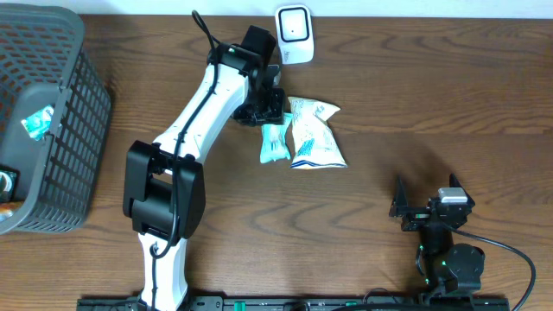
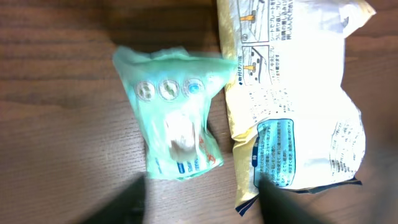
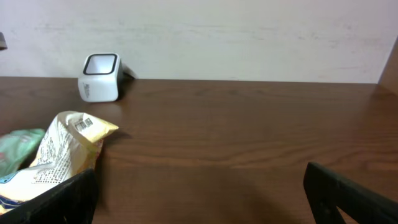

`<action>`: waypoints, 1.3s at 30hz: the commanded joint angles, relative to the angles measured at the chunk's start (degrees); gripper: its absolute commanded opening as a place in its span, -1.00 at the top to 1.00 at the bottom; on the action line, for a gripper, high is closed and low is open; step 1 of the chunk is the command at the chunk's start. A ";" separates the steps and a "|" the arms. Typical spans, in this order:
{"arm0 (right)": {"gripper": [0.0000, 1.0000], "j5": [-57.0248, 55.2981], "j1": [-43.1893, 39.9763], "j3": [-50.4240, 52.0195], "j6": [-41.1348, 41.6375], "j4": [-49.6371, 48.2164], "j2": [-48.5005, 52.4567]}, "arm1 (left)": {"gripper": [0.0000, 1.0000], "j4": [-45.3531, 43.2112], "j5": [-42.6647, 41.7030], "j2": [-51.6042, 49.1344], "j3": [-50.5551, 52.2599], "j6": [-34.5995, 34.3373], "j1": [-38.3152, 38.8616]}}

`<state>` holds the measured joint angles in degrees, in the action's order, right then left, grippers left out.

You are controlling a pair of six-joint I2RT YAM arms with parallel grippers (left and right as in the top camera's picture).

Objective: Scan the item barcode
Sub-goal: 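Carry the green wipes pack to the scanner and release it beside the snack bag, then return the left gripper to the basket and grasp the green tissue box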

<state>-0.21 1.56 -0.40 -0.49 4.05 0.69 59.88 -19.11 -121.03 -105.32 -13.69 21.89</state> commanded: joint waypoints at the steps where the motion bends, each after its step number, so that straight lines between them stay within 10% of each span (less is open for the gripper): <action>1: -0.99 -0.26 0.24 0.09 -0.44 0.24 -0.31 | -0.28 0.33 0.46 0.31 -0.57 -0.37 0.31; 12: -0.99 -0.26 0.24 0.09 -0.44 0.24 -0.31 | -0.33 0.50 0.37 10.10 -2.19 0.39 -4.42; 24: -0.98 -0.26 0.24 0.09 -0.44 0.24 -0.31 | -0.50 -3.78 11.80 29.66 -2.49 1.64 -24.13; 39: -0.99 -0.26 0.24 0.09 -0.44 0.24 -0.31 | -0.68 -3.13 20.13 29.75 -0.87 -1.77 -47.84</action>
<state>-0.21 1.56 -0.40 -0.49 4.05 0.69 56.62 -2.94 -90.54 -107.15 -13.37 -23.44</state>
